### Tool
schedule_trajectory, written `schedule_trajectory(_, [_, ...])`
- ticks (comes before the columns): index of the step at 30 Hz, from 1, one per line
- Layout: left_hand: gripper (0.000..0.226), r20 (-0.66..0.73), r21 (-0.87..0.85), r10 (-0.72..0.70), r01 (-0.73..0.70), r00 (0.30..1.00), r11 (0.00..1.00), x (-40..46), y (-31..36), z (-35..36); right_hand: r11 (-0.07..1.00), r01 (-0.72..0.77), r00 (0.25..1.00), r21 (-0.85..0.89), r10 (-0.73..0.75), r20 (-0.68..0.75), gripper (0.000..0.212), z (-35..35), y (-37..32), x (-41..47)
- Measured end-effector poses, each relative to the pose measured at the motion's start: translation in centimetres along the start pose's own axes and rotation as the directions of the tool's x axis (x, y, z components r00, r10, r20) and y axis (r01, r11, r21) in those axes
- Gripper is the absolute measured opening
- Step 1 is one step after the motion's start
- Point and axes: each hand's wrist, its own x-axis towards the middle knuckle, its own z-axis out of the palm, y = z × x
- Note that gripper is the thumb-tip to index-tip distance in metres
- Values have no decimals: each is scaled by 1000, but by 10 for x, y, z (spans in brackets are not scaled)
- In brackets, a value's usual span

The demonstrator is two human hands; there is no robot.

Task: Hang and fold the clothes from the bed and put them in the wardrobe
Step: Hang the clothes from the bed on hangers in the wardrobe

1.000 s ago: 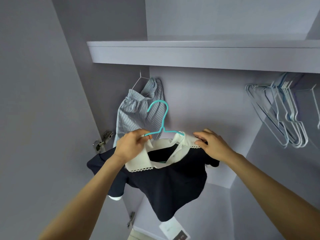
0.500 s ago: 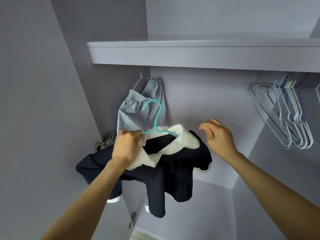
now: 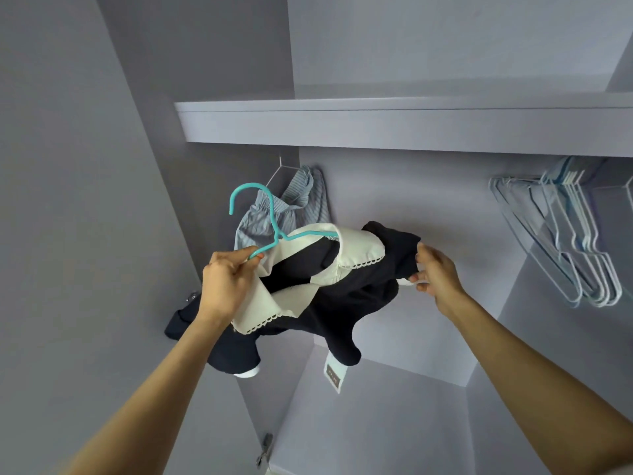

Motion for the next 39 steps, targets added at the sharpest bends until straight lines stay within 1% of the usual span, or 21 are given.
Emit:
schedule_trajectory(1, [18,5,15,-1,1,1000,1000,0,-1,0,1000,-1,1000,-17,1,-7,31,0,-4,3])
schedule_trajectory(3, [19,-7,56,-30,30,1000,998,0,-6,-2,991,-37,999,-127,37,-6,22,-4,-6,7])
schedule_trajectory(4, [19,-20,80,-57,58,998,995,-1,-9,-3,982,-63,998,-178,62,-11,21,-8,-3,8])
schedule_trajectory(6, [20,-34,116,-86,89,996,989,-5,-15,-6,973,-110,994,-202,110,-12,23,-17,4,9])
schedule_trajectory(9, [20,-18,138,-89,91,996,986,-10,-17,-6,964,-193,973,-183,212,90,29,-19,20,2])
schedule_trajectory(12, [20,-38,122,-81,85,996,989,-13,-12,-7,922,-321,901,-215,368,232,28,-10,28,-7])
schedule_trajectory(14, [20,-66,93,-101,107,993,990,-12,-7,-9,915,-340,885,-216,389,257,27,-6,27,-10])
schedule_trajectory(16, [22,-81,83,-112,118,990,990,-12,-7,-11,942,-299,929,-149,324,182,20,-3,26,-8])
schedule_trajectory(18, [23,-81,123,-100,109,992,986,-13,-11,-10,977,-207,978,-57,208,17,9,-2,23,-1])
schedule_trajectory(19, [24,-84,157,-91,103,992,982,-13,-14,-9,990,-137,988,-33,134,-73,5,-3,19,3])
schedule_trajectory(20, [25,-85,193,-83,98,993,976,-15,-16,-8,997,-61,986,-39,54,-155,7,-4,16,7])
schedule_trajectory(22, [25,-86,271,-47,69,995,960,-18,-20,-6,996,69,961,-51,-80,-266,12,-9,11,11])
schedule_trajectory(25, [24,-122,333,-1,42,993,942,-17,-20,-4,981,192,921,17,-174,-350,23,-16,4,6])
schedule_trajectory(26, [24,-147,329,-12,60,989,942,-15,-19,-3,975,222,915,-2,-208,-347,22,-18,4,2])
schedule_trajectory(29, [24,-196,270,-71,123,978,955,-4,-13,-1,953,251,907,-167,-292,-305,15,-19,19,-7])
schedule_trajectory(31, [24,-240,180,-142,188,960,965,2,-7,-1,944,219,917,-245,-285,-279,17,-22,32,-10])
schedule_trajectory(33, [24,-280,93,-192,226,941,970,6,-2,-1,918,206,933,-340,-288,-214,21,-24,39,-12])
schedule_trajectory(36, [23,-249,31,-161,174,955,984,6,5,-1,887,197,955,-417,-269,-121,29,-26,37,-12])
schedule_trajectory(37, [23,-222,13,-137,143,965,990,5,7,0,891,209,953,-404,-278,-118,26,-26,33,-11])
schedule_trajectory(38, [23,-195,6,-113,116,974,993,5,9,0,906,215,951,-365,-279,-132,18,-25,28,-12])
schedule_trajectory(39, [23,-170,7,-93,95,981,995,5,10,1,919,223,950,-325,-279,-137,6,-24,23,-13])
